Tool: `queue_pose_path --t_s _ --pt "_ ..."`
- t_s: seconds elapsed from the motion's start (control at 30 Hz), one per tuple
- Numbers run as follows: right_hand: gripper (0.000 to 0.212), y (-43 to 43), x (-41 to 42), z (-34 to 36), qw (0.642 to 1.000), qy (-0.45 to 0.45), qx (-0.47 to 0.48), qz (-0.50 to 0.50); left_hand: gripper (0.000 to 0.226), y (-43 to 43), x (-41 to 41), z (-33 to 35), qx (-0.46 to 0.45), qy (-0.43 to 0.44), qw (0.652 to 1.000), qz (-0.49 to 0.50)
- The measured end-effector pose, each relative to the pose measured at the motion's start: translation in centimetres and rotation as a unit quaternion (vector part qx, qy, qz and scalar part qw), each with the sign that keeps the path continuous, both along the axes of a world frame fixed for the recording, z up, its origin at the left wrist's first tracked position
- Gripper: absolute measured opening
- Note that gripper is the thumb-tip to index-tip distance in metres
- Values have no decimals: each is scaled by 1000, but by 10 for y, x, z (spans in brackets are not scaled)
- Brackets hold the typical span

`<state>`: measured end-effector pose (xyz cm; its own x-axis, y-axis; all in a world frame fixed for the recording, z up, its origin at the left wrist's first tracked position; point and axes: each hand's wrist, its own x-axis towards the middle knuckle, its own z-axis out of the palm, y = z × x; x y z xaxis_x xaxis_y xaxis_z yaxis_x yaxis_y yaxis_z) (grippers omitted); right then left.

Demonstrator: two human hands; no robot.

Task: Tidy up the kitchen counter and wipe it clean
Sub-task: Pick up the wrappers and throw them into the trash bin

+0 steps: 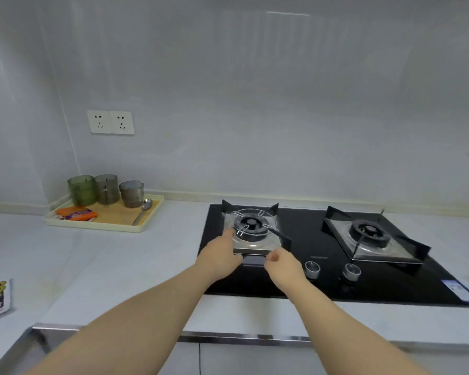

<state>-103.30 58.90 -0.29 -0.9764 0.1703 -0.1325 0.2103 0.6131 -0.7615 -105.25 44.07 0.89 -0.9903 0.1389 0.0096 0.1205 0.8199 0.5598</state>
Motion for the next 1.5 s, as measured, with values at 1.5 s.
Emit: queue_pose_path --t_s 1.5 --pt "30 664 -9 -99 957 -156 88 -229 52 679 -90 -96 -97 -98 948 -288"
